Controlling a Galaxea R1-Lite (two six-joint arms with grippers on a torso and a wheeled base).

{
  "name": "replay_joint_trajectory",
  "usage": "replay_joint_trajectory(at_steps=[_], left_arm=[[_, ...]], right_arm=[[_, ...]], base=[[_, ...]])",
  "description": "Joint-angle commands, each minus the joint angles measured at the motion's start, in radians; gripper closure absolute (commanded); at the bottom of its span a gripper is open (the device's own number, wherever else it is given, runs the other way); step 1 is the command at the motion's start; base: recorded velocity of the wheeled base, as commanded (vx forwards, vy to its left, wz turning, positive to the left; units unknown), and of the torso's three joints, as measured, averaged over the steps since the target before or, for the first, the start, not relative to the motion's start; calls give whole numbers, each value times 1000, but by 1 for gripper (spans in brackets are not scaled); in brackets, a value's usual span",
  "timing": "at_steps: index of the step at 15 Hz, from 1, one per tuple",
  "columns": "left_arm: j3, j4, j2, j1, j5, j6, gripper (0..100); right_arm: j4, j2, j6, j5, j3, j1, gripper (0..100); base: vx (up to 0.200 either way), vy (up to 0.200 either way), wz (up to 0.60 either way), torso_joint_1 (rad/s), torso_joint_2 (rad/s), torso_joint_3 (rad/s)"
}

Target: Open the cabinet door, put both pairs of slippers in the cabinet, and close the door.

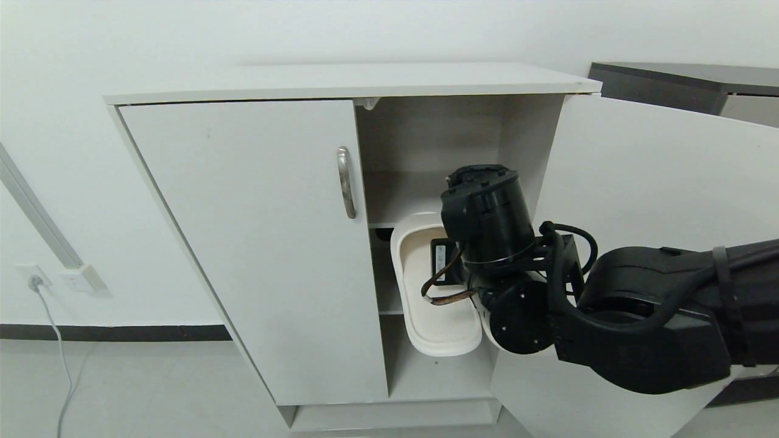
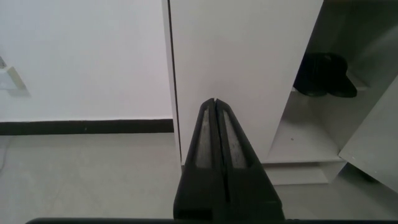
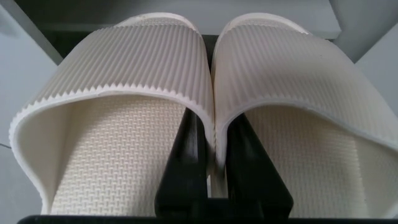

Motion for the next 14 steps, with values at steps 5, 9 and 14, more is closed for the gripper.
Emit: replay_joint_trajectory(at_steps=[5, 9, 14], left_arm=[[0, 0, 1, 0, -2, 0, 100], [0, 0, 1, 0, -2, 0, 100], [0, 0, 1, 0, 3, -5, 100]], right_arm=[[-1, 0, -1, 0, 1, 1, 100], [-1, -1, -1, 0, 1, 1, 100], [-17, 2, -4, 0, 18, 1, 100]], base=[[160, 0, 0, -2, 2, 2], [200, 0, 0, 6, 2, 4], [120, 0, 0, 1, 4, 1]])
